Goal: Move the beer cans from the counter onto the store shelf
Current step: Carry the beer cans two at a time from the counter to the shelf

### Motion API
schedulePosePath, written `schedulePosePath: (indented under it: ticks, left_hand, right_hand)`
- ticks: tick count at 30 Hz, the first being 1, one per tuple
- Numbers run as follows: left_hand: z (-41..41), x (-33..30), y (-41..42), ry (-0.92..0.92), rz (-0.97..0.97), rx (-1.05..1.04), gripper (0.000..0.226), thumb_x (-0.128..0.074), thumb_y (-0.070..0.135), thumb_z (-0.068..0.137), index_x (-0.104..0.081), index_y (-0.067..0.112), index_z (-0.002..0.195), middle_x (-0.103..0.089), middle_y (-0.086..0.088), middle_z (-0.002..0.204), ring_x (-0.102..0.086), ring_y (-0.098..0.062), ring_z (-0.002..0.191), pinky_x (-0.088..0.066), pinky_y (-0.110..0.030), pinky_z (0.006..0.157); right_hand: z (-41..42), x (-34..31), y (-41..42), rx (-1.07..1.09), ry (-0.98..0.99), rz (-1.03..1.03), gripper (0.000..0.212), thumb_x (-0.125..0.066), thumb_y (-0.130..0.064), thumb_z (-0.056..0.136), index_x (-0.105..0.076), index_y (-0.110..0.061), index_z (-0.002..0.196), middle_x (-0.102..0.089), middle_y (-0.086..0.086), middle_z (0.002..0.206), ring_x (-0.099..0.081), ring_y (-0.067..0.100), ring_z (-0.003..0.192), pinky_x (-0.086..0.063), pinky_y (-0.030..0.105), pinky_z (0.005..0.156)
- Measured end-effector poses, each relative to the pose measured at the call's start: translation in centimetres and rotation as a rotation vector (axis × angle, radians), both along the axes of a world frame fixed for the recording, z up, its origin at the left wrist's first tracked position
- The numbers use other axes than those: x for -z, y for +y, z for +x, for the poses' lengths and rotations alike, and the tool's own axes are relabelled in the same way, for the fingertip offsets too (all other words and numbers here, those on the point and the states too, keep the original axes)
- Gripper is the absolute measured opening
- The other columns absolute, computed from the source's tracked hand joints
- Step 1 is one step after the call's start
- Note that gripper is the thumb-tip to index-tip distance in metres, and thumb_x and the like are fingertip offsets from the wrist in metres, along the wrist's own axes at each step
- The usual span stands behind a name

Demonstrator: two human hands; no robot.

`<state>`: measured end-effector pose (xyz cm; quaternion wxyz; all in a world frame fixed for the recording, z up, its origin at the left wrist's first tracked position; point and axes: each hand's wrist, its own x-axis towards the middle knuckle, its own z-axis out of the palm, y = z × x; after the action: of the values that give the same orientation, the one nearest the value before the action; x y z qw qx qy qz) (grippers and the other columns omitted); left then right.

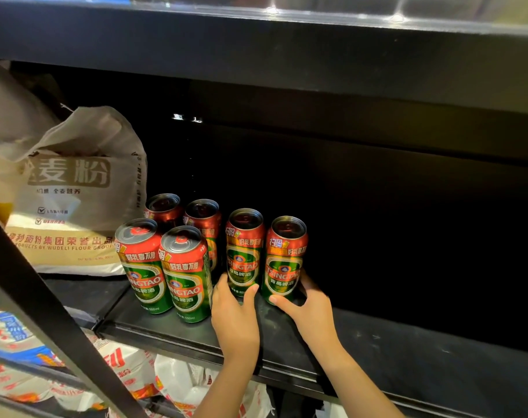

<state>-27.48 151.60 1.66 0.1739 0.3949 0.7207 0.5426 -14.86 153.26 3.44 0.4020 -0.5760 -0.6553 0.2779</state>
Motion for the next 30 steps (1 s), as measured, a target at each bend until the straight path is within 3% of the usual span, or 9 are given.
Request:
schedulePosePath:
  ticks: [4, 9, 11, 17, 20, 23, 26, 30]
  left_hand:
    - [0.0, -0.1, 0.0, 0.021, 0.012, 0.008, 0.050, -0.067, 0.032, 0.083, -0.052, 0.011, 0.126, -0.059, -0.005, 0.122, -0.052, -0.022, 0.115, -0.045, -0.040, 0.097]
    - [0.1, -0.3, -0.3, 0.021, -0.031, 0.035, 0.054, -0.063, 0.033, 0.086, -0.046, 0.010, 0.132, -0.053, -0.007, 0.131, -0.047, -0.024, 0.122, -0.041, -0.040, 0.101]
    - [0.1, -0.5, -0.5, 0.017, -0.040, 0.043, 0.054, -0.062, 0.032, 0.087, -0.044, 0.010, 0.134, -0.051, -0.007, 0.133, -0.045, -0.024, 0.124, -0.040, -0.040, 0.103]
    - [0.1, -1.5, -1.8, 0.027, -0.153, 0.137, 0.062, -0.058, 0.022, 0.090, -0.031, 0.011, 0.144, -0.040, -0.007, 0.145, -0.036, -0.023, 0.134, -0.036, -0.039, 0.108]
    - [-0.6, -2.6, -3.2, 0.032, -0.255, 0.189, 0.065, -0.056, 0.024, 0.091, -0.024, 0.013, 0.147, -0.035, -0.003, 0.148, -0.037, -0.022, 0.134, -0.039, -0.038, 0.104]
    - [-1.8, -3.4, -4.9, 0.114, -0.335, 0.315, 0.053, -0.054, 0.028, 0.092, -0.037, 0.015, 0.140, -0.049, 0.000, 0.138, -0.049, -0.020, 0.122, -0.044, -0.035, 0.093]
    - [-3.0, -4.1, -6.9, 0.185, -0.391, 0.526, 0.041, -0.054, 0.028, 0.091, -0.049, 0.017, 0.130, -0.059, 0.001, 0.125, -0.057, -0.018, 0.110, -0.045, -0.031, 0.088]
    - [-3.0, -4.7, -10.9, 0.222, -0.383, 0.788, 0.032, -0.060, 0.024, 0.089, -0.058, 0.017, 0.120, -0.064, -0.001, 0.114, -0.060, -0.014, 0.098, -0.047, -0.031, 0.090]
  right_hand:
    - [-0.1, 0.0, 0.1, -0.006, 0.034, -0.038, 0.065, -0.081, -0.036, 0.070, -0.056, -0.017, 0.126, -0.060, -0.014, 0.105, -0.055, -0.006, 0.093, -0.039, -0.001, 0.074]
    - [-0.3, 0.1, 0.0, 0.004, 0.015, -0.076, 0.072, -0.079, -0.046, 0.069, -0.053, -0.020, 0.131, -0.066, -0.008, 0.115, -0.060, 0.008, 0.107, -0.047, 0.020, 0.088]
    - [-0.4, 0.0, -0.2, 0.009, -0.020, -0.064, 0.072, -0.077, -0.046, 0.071, -0.051, -0.020, 0.132, -0.062, -0.010, 0.119, -0.056, 0.004, 0.110, -0.043, 0.019, 0.091]
    - [-0.4, -0.8, -0.6, -0.017, -0.108, -0.153, 0.059, -0.075, -0.040, 0.078, -0.049, -0.017, 0.126, -0.057, -0.011, 0.107, -0.056, 0.006, 0.101, -0.043, 0.018, 0.084]
    - [0.0, -1.1, -1.9, 0.022, -0.219, -0.150, 0.059, -0.070, -0.040, 0.082, -0.046, -0.015, 0.130, -0.057, -0.001, 0.122, -0.054, 0.017, 0.117, -0.046, 0.032, 0.096]
    - [1.1, -2.4, -5.2, 0.077, -0.268, -0.156, 0.063, -0.061, -0.033, 0.091, -0.032, -0.017, 0.146, -0.042, -0.003, 0.146, -0.038, 0.016, 0.136, -0.030, 0.038, 0.114]
    - [3.2, -3.4, -9.8, 0.055, -0.321, -0.173, 0.052, -0.055, -0.033, 0.095, -0.037, -0.023, 0.143, -0.043, -0.009, 0.145, -0.039, 0.012, 0.134, -0.030, 0.034, 0.113]
    - [6.3, -4.1, -18.2, 0.109, -0.275, -0.232, 0.041, -0.054, -0.030, 0.095, -0.046, -0.026, 0.135, -0.048, -0.015, 0.133, -0.044, 0.004, 0.126, -0.034, 0.017, 0.103]
